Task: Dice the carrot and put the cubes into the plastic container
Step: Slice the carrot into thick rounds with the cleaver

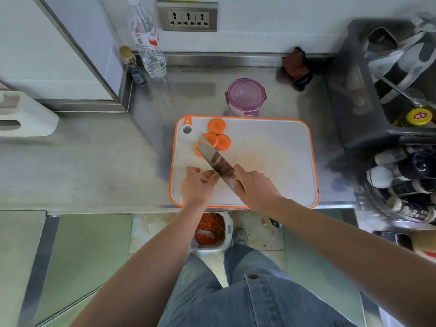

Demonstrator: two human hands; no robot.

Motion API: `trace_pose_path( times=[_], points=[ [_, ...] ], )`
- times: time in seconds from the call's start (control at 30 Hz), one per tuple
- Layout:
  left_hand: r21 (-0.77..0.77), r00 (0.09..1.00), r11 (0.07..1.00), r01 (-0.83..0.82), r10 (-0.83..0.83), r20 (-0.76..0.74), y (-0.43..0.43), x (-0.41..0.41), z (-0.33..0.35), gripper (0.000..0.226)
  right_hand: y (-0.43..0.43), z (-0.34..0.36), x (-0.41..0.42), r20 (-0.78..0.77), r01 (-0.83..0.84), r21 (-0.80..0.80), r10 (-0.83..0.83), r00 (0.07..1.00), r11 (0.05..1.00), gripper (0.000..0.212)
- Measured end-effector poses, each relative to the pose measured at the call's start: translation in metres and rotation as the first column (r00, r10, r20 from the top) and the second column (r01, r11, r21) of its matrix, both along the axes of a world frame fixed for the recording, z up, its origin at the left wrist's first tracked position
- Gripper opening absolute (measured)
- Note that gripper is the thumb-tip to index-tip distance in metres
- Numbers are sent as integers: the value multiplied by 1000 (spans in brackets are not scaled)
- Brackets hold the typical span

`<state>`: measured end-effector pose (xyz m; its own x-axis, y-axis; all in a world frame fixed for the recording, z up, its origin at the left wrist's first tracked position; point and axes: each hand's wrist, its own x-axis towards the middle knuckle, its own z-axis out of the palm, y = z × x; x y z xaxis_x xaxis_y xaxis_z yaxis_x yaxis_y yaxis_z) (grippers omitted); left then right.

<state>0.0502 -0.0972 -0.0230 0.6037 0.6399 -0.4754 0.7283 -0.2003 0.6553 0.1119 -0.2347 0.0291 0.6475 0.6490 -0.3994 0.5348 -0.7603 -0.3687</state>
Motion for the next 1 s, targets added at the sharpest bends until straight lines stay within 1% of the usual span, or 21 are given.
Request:
trace_pose_path(
  times=[0.07, 0.17, 0.23, 0.3, 0.33, 0.47, 0.53, 0.63, 0.7, 0.8, 0.9, 1.0],
  points=[
    [-52, 999, 999, -1, 3, 39, 1, -1, 1, 40, 4, -1, 1, -4, -15, 10, 15, 1000, 1000, 5],
    [-2, 997, 998, 56, -55, 48, 2, -5, 0, 32, 11, -1, 3, 9, -46, 6, 46, 999, 999, 8],
    [9, 997, 998, 63, -63, 32, 1, -6, -2, 38, 13, -1, 6, 35, -72, -11, 72, 997, 997, 15],
    [8, 999, 1000, 28, -28, 42, 1, -6, -2, 46, 11, -1, 10, 57, -90, -34, 92, 994, 995, 18],
    [5, 999, 1000, 0, -1, 51, 0, -5, 1, 46, 9, -1, 12, 58, -91, -42, 94, 994, 995, 17],
    [-53, 993, 995, -81, 85, 86, -2, -1, 2, 35, -1, -2, 13, -1, -70, -36, 70, 998, 997, 3],
    [-77, 989, 991, -109, 116, 95, -2, -2, -1, 33, -1, -4, 12, -41, -49, -11, 48, 998, 999, 6],
    [-121, 972, 973, -194, 208, 107, -2, -5, -1, 17, 6, -4, 9, -72, -48, 16, 49, 996, 999, 6],
    [-124, 962, 963, -238, 251, 109, 0, -6, 0, 22, 11, -4, 9, -82, -59, 21, 60, 995, 998, 3],
    [-116, 963, 961, -250, 260, 76, 2, -5, 3, 26, 10, -2, 11, -71, -53, 15, 54, 996, 998, 9],
    [-114, 965, 961, -252, 258, 40, 2, -1, 5, 22, 10, 1, 12, -59, -11, 56, 14, 998, 998, 3],
    [-120, 962, 956, -269, 274, 21, 0, 1, 7, 27, 13, 6, 9, -67, 24, 94, -18, 998, 995, 10]
  ],
)
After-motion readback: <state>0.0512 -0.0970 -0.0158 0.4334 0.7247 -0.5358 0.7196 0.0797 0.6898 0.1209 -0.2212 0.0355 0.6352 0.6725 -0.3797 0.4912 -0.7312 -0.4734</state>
